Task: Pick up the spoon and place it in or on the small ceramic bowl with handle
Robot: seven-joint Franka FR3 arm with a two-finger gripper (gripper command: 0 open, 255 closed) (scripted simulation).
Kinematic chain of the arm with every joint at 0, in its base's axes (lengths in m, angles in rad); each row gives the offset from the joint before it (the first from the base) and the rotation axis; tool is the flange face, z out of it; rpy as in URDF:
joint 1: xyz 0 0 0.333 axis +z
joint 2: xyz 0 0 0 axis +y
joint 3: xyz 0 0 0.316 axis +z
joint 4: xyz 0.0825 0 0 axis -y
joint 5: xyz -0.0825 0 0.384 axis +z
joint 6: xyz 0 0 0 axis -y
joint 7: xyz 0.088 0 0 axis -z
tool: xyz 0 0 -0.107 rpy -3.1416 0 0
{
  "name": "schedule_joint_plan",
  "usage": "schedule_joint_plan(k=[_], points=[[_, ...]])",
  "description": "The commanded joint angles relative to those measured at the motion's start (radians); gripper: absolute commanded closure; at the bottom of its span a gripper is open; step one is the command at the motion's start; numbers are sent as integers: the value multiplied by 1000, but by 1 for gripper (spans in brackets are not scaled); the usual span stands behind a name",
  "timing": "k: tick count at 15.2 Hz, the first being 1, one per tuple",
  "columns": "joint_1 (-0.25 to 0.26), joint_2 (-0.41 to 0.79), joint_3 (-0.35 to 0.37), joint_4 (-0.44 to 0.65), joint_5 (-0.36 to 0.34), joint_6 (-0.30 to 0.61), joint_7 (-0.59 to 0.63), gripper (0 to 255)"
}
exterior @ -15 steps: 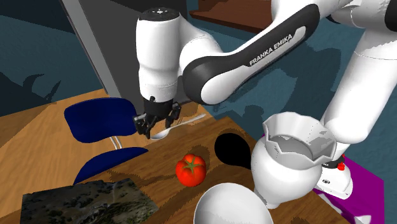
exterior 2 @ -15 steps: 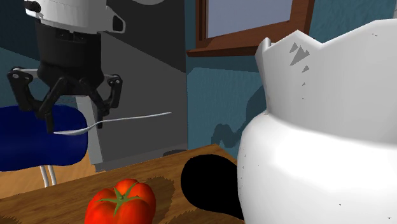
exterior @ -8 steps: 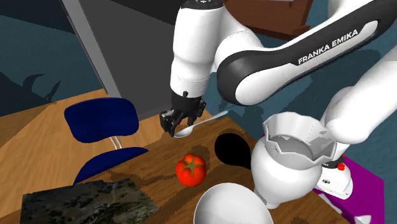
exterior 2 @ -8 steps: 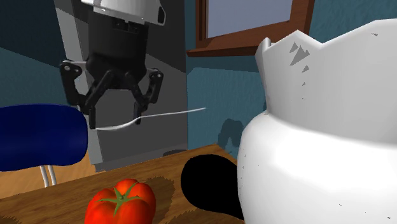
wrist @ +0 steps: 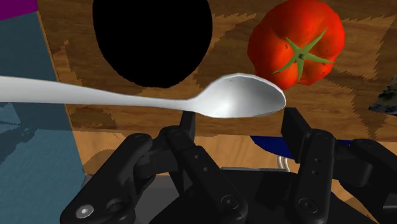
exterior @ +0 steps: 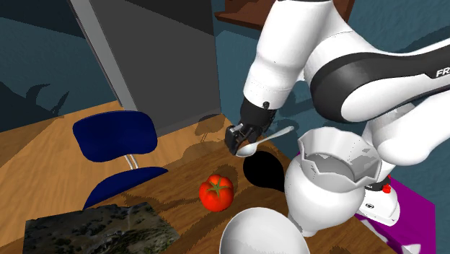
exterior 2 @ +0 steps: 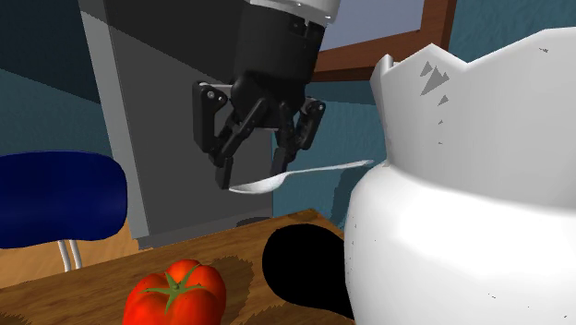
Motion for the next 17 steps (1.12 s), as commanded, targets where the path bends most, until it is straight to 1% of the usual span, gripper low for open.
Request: schedule_joint_plan(k=[1, 15, 17], points=[[15, -28, -15, -30, 12, 0, -12, 255], [9, 53, 65, -170, 38, 221, 6, 255], [10, 53, 65, -170, 38, 220, 6, 255]])
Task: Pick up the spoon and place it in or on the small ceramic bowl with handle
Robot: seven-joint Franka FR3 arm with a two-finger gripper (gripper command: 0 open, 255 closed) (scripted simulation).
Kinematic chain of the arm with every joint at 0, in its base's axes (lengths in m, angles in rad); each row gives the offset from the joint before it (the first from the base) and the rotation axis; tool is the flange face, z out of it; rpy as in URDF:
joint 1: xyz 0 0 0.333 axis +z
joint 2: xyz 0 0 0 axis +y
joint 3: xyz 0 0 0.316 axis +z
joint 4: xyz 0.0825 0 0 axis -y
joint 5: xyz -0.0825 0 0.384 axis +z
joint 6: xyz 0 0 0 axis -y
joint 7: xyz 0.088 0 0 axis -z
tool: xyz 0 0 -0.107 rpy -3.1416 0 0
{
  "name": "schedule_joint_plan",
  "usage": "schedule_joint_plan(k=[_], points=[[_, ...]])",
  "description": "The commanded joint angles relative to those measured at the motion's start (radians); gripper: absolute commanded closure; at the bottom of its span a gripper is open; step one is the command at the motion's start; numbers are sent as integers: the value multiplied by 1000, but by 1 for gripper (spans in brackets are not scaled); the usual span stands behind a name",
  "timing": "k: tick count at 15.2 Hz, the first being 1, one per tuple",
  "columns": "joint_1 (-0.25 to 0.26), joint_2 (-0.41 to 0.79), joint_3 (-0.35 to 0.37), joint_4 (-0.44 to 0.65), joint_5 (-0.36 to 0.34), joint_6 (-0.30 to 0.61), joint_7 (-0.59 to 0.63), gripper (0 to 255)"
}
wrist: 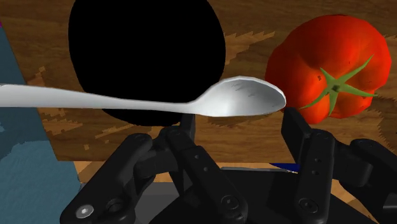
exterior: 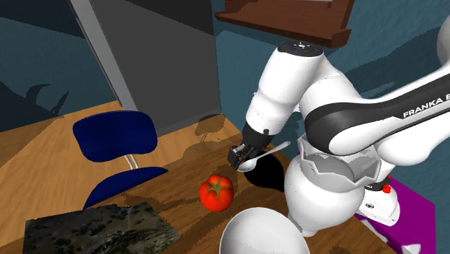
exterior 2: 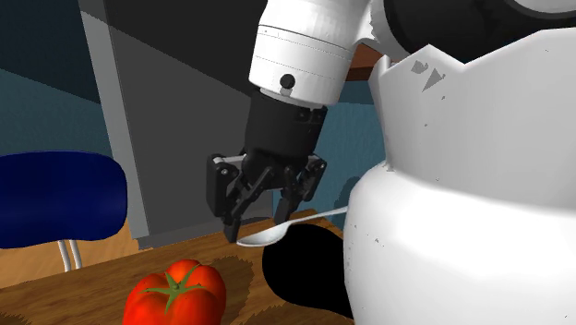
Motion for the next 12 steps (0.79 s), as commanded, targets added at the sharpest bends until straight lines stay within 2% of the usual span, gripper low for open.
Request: schedule_joint_plan(k=[1, 6, 7, 11, 12], points=[[1, 9, 9, -17, -1, 7, 0, 255], [2, 9, 8, -17, -2, 8, 1, 255], [1, 12, 11, -17, -2, 11, 3, 0], [-16, 42, 27, 1, -13, 24, 13, 0], [2, 10, 8, -17, -3, 8, 1, 0]])
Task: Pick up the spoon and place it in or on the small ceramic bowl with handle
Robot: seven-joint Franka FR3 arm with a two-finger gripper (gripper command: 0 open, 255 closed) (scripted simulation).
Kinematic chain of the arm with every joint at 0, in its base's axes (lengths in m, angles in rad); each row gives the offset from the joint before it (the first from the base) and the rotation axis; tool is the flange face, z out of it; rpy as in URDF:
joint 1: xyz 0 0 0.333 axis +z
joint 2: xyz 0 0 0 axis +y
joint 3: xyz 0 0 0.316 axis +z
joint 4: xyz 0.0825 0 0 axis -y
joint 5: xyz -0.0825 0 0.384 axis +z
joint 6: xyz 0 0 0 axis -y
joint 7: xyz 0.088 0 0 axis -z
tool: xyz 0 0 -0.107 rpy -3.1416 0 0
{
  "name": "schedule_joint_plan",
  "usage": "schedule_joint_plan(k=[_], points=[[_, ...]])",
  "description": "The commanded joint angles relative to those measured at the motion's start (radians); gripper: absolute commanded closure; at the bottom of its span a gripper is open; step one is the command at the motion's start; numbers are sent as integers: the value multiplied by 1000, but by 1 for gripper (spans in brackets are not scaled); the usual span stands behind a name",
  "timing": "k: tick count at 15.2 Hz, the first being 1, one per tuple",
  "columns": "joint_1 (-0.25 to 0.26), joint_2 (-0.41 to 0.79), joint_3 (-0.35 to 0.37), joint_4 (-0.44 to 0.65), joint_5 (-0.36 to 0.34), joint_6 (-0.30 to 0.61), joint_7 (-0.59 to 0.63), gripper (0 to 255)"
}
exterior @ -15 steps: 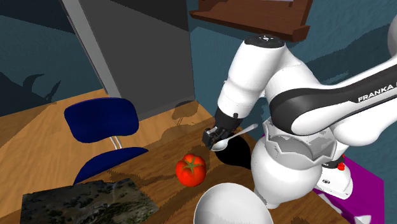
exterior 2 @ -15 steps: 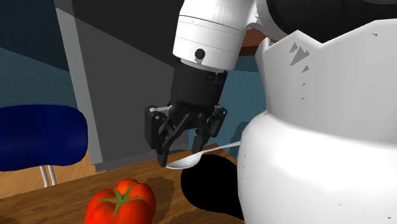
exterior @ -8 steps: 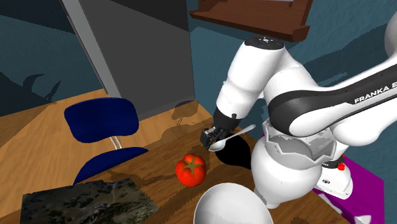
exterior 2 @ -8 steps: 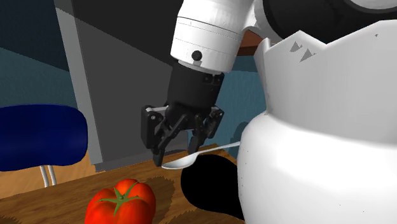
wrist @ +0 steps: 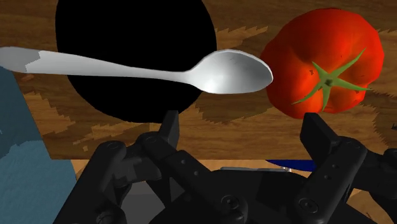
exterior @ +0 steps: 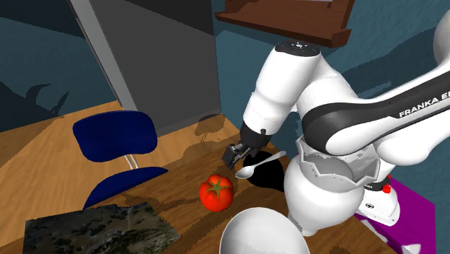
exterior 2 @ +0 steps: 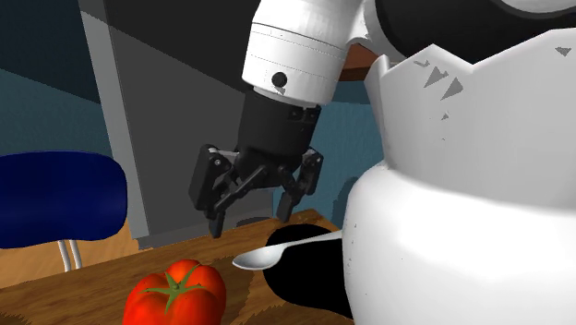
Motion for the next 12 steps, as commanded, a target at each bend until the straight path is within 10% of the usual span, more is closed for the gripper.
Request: schedule_joint_plan(k=[1, 12], points=[[24, -39, -18, -19, 7, -51, -13, 0], [47, -110, -62, 24, 5, -166, -19, 0]])
